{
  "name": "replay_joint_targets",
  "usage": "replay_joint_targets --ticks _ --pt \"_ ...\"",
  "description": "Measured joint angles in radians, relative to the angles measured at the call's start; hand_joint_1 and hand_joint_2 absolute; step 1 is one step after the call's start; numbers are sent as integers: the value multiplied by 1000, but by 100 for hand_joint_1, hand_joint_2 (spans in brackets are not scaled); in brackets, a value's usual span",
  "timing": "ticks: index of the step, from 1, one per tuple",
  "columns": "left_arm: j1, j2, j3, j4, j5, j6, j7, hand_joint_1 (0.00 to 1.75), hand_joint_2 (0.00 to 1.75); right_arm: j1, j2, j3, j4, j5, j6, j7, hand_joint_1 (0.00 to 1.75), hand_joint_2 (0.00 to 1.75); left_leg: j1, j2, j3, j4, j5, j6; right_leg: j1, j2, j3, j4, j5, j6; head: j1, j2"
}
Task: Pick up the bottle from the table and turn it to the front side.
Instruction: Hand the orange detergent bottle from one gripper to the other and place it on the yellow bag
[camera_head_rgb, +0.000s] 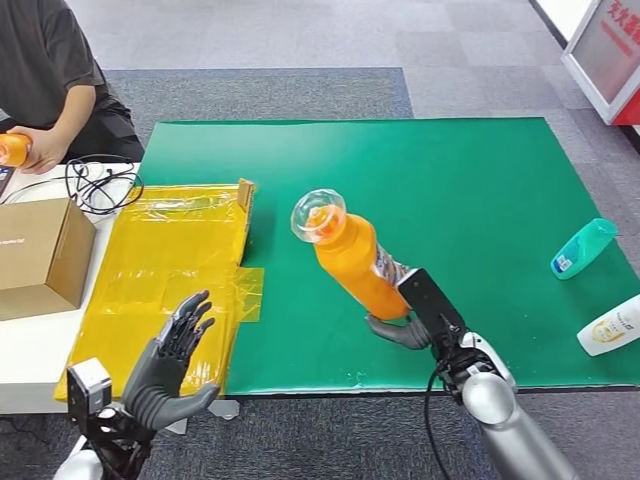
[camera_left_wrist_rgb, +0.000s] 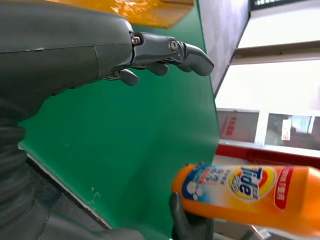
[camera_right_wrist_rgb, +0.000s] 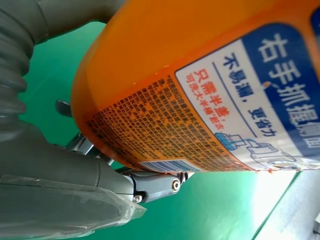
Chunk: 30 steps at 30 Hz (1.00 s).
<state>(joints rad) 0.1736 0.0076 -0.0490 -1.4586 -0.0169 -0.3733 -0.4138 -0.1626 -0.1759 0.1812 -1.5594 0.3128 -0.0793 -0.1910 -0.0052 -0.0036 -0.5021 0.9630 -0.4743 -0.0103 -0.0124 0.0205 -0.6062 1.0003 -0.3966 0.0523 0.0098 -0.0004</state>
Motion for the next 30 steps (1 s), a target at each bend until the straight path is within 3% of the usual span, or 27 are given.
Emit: replay_joint_targets --ticks 9,14,30 --pt "-196 1 -127 -9 106 34 101 0 175 -14 102 79 58 -19 -71 -12 175 175 0 -2 0 0 2 0 0 -2 0 0 1 0 0 0" --pt "-284 -6 -154 5 172 40 116 0 175 -13 126 127 81 -15 -91 -14 175 175 0 -2 0 0 2 0 0 -3 0 0 2 -1 0 0" --pt "-391 -20 -199 57 251 51 197 0 175 -5 144 212 123 74 -153 -25 175 175 0 -2 0 0 2 0 0 -2 0 0 2 -1 0 0"
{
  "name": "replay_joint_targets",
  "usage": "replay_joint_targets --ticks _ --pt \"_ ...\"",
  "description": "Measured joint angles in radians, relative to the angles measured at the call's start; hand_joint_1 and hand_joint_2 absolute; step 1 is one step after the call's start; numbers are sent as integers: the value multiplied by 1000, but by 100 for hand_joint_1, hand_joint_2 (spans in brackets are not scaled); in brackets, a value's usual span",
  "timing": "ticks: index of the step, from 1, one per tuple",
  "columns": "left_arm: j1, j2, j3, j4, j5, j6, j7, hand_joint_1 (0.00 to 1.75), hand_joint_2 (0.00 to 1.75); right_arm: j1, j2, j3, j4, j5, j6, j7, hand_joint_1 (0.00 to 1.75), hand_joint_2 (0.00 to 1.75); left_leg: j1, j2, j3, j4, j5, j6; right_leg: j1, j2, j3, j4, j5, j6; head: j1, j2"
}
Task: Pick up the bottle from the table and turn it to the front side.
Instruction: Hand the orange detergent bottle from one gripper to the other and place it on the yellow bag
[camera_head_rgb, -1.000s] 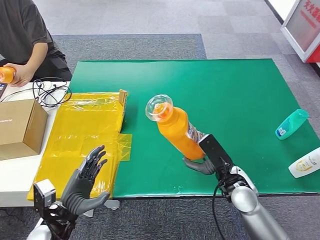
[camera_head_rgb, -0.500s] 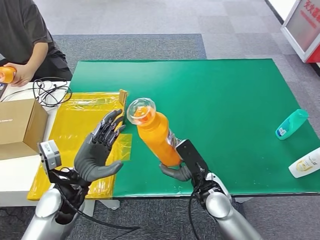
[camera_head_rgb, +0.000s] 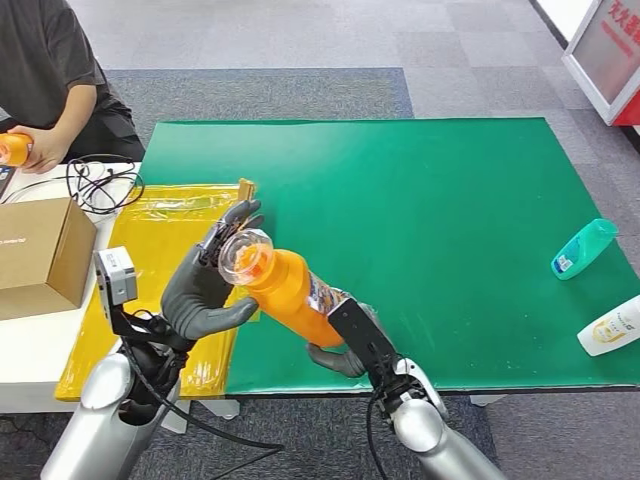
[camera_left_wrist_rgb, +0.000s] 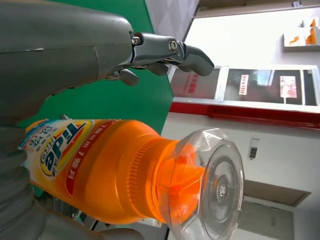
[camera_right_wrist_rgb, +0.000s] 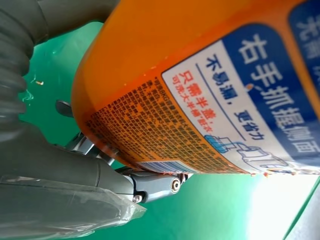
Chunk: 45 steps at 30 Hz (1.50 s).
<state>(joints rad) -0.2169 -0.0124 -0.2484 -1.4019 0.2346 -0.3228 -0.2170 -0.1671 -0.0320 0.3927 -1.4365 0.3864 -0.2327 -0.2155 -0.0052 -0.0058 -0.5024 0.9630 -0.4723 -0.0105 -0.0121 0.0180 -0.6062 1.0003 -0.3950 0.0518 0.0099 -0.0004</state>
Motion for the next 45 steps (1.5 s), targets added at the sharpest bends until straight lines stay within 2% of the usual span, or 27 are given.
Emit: replay_joint_targets --ticks 17,21,31,35,40,45 --pt "-31 1 -78 62 4 -41 54 3 175 -39 2 46 4 53 -26 0 175 175 0 0 0 0 0 0 0 0 0 0 0 0 0 0" --pt "-37 3 -86 67 -4 -43 54 171 175 -42 2 49 6 54 -28 1 175 175 0 0 0 0 0 0 0 0 0 0 0 0 0 0" --pt "-45 5 -94 68 -32 -27 50 175 175 -42 2 51 12 55 -29 3 175 175 0 0 0 0 0 0 0 0 0 0 0 0 0 0" --pt "-45 9 -93 68 -52 -15 40 175 175 -42 2 55 16 55 -27 3 0 175 0 0 0 0 0 0 0 0 0 0 0 0 0 0" --pt "-44 18 -94 62 -79 -1 44 175 175 -38 2 57 17 53 -41 5 0 175 0 0 0 0 0 0 0 0 0 0 0 0 0 0" --pt "-44 52 -87 29 -124 9 72 175 175 -13 2 37 16 47 -53 5 0 175 0 0 0 0 0 0 0 0 0 0 0 0 0 0"
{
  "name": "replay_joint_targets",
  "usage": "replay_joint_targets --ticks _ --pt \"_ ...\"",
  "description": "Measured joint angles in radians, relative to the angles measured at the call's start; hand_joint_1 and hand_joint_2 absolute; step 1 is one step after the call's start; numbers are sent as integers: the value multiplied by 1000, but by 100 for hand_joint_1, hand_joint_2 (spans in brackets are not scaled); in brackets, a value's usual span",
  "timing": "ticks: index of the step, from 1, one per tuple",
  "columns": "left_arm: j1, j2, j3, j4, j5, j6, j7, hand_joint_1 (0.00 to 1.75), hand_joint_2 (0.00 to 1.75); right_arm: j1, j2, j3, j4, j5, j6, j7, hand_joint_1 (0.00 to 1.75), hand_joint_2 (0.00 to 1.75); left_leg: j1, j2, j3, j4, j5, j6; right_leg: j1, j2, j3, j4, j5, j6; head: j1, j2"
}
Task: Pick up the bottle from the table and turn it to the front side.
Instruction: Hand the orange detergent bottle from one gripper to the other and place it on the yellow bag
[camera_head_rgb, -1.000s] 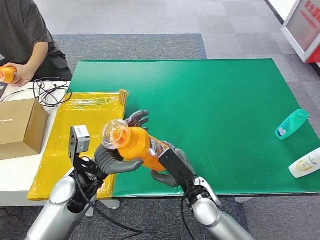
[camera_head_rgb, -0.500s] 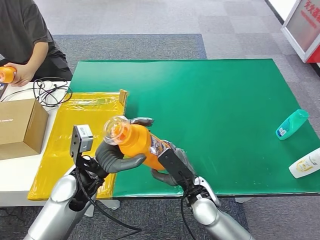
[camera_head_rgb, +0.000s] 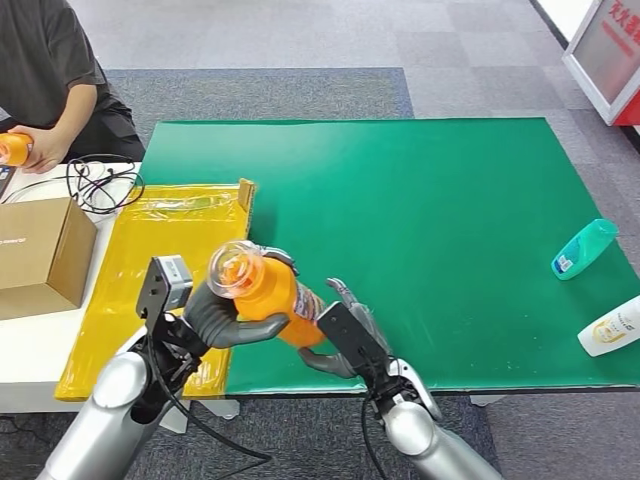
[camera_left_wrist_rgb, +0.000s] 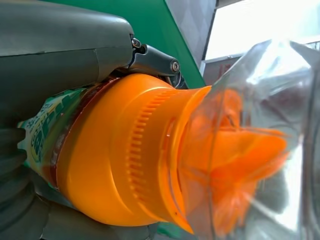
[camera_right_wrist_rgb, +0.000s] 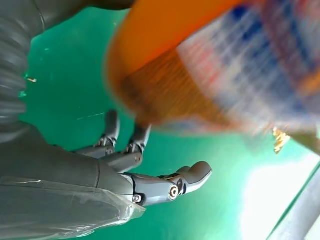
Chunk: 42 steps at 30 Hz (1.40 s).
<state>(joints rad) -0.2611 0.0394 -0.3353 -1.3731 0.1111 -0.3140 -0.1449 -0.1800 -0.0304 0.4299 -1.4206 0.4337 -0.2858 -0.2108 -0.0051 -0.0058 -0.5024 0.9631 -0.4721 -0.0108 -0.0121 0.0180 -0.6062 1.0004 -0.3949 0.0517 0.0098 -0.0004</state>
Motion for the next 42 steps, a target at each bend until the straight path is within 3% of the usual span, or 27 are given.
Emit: replay_joint_targets --ticks 8,15,21,27,42 --pt "-69 106 22 -66 -129 4 95 175 175 87 -3 -90 -38 -11 -7 -2 0 175 0 0 0 0 1 -1 0 0 0 0 0 0 0 0" --pt "-268 223 2 -55 -212 -72 209 175 175 153 -4 -159 -64 5 20 -1 0 175 0 0 0 0 2 -1 0 0 0 0 1 -1 0 0" --pt "-466 292 -95 64 -274 -164 294 175 175 169 -2 -188 -63 6 38 2 0 175 0 0 0 0 2 -2 0 0 0 0 1 -1 0 0" --pt "-536 297 -194 199 -315 -177 310 175 175 161 6 -190 -56 5 59 7 0 175 0 0 0 0 2 -2 0 1 -1 0 1 -1 0 0" --pt "-503 226 -332 418 -396 -137 310 175 175 125 27 -165 -35 0 74 40 0 175 0 0 0 0 2 -2 0 1 -1 0 1 -1 0 0"
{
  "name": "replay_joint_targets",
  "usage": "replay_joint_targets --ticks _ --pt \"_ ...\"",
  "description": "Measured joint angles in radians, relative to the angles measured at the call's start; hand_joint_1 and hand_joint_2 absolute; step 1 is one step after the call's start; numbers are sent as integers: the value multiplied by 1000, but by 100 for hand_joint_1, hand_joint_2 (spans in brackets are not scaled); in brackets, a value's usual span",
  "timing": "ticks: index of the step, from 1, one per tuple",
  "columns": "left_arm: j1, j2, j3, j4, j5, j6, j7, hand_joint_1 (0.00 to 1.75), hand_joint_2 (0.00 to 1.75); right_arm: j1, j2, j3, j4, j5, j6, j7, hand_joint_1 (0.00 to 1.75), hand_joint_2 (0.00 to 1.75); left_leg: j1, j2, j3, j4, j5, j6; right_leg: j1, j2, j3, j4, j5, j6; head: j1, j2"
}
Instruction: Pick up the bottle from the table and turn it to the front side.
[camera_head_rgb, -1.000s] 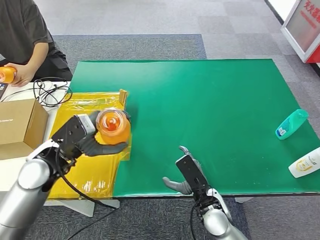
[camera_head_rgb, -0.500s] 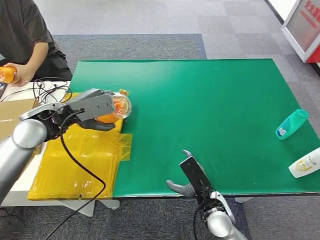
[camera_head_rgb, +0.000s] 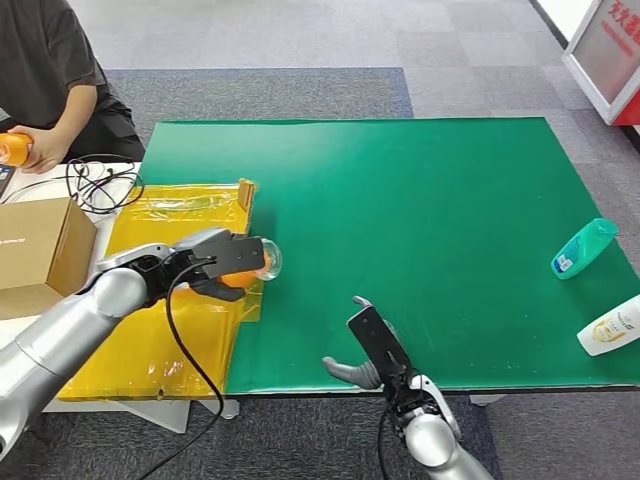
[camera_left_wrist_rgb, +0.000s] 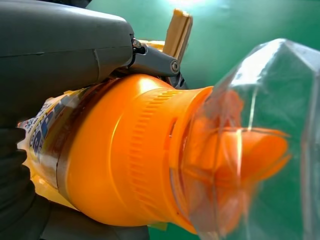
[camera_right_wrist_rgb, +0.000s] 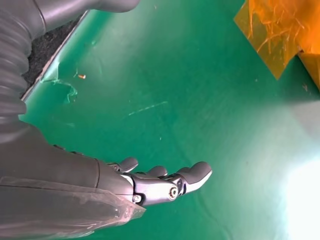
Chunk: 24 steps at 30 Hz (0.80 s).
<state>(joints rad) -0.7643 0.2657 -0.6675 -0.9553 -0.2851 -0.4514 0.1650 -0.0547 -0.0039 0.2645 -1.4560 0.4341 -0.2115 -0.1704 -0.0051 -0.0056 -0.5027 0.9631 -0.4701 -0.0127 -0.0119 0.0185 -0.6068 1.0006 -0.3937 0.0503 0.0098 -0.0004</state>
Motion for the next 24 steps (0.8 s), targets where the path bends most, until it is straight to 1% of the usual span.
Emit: replay_joint_targets --ticks 6,7,8,9,11,12,13,14,24 --pt "10 -20 -25 58 -32 12 -7 175 175 -3 0 8 4 0 2 2 0 175 0 0 0 0 0 0 0 0 0 0 0 0 0 0" --pt "11 -23 -27 64 -36 13 -7 169 175 -4 1 9 4 0 3 3 0 175 0 0 0 0 0 0 0 0 0 0 0 0 0 0" --pt "11 -25 -29 70 -42 13 -7 154 175 -5 1 10 4 0 4 5 0 175 0 0 0 0 0 0 0 0 0 0 0 0 0 0" --pt "12 -27 -30 78 -49 15 -7 128 175 -5 1 11 4 0 5 8 0 175 0 0 0 0 0 0 0 0 0 0 0 0 0 0" --pt "13 -33 -31 99 -69 27 -11 55 175 -4 1 11 6 0 5 9 0 175 0 0 0 0 0 0 0 0 0 0 0 0 0 0" --pt "14 -36 -31 111 -78 35 -14 27 175 -4 1 11 7 0 5 8 0 175 0 0 0 0 0 0 0 0 0 0 0 0 0 0" --pt "15 -41 -31 122 -88 42 -17 10 175 -4 1 11 7 0 5 8 0 175 0 0 0 0 0 0 0 0 0 0 0 0 0 0" --pt "15 -45 -31 132 -96 46 -19 1 175 -4 1 12 7 1 5 8 0 175 0 0 0 0 0 0 0 0 0 0 0 0 0 0" --pt "19 -73 -20 199 -149 85 -23 0 175 6 1 12 8 1 0 -3 0 175 0 0 0 0 0 0 0 0 0 0 0 0 0 0"
